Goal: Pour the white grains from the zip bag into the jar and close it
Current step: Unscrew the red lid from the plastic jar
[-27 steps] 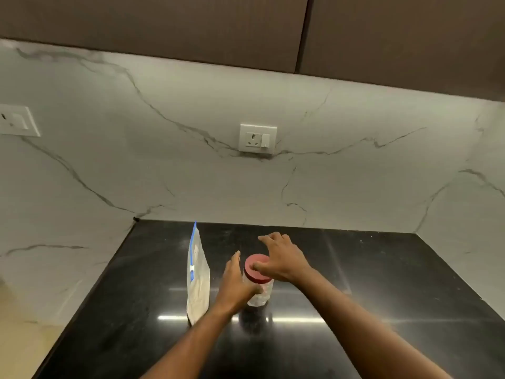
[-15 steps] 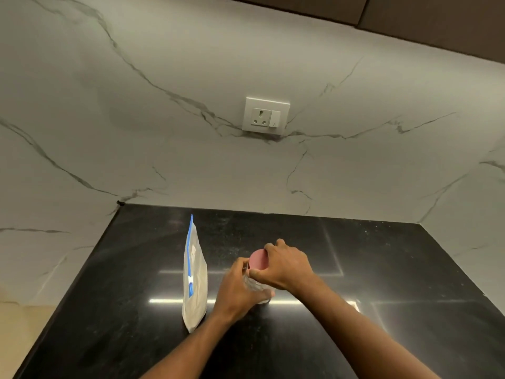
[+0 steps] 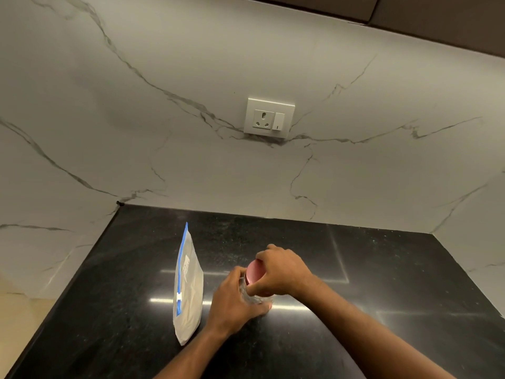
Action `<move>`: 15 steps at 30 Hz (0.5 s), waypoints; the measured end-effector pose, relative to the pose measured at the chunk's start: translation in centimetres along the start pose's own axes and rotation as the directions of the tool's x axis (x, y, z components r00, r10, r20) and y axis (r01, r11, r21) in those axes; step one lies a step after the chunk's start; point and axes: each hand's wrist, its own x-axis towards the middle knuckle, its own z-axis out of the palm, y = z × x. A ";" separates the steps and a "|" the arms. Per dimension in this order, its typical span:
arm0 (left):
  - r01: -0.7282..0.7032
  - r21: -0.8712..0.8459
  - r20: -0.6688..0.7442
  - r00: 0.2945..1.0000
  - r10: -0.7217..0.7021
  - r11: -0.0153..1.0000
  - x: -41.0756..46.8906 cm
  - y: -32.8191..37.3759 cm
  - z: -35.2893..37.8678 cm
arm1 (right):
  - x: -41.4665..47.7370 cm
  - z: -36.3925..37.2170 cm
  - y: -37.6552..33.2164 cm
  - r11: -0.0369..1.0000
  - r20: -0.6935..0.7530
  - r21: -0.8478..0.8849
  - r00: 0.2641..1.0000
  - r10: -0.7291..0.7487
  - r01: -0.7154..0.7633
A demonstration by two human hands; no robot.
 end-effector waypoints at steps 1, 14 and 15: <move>0.001 0.002 0.006 1.000 -0.001 1.000 0.0 0.0 -0.1 | 0.1 -0.4 0.1 0.999 0.029 -0.014 0.999 -0.038 0.038; -0.012 -0.017 0.020 1.000 0.012 1.000 0.5 -0.1 -0.1 | 0.2 -1.5 0.5 0.951 0.043 -0.270 0.988 -0.148 0.154; -0.016 -0.013 0.019 1.000 0.017 1.000 0.5 0.0 0.0 | 0.2 -1.2 0.4 0.943 0.037 -0.307 0.991 -0.126 0.131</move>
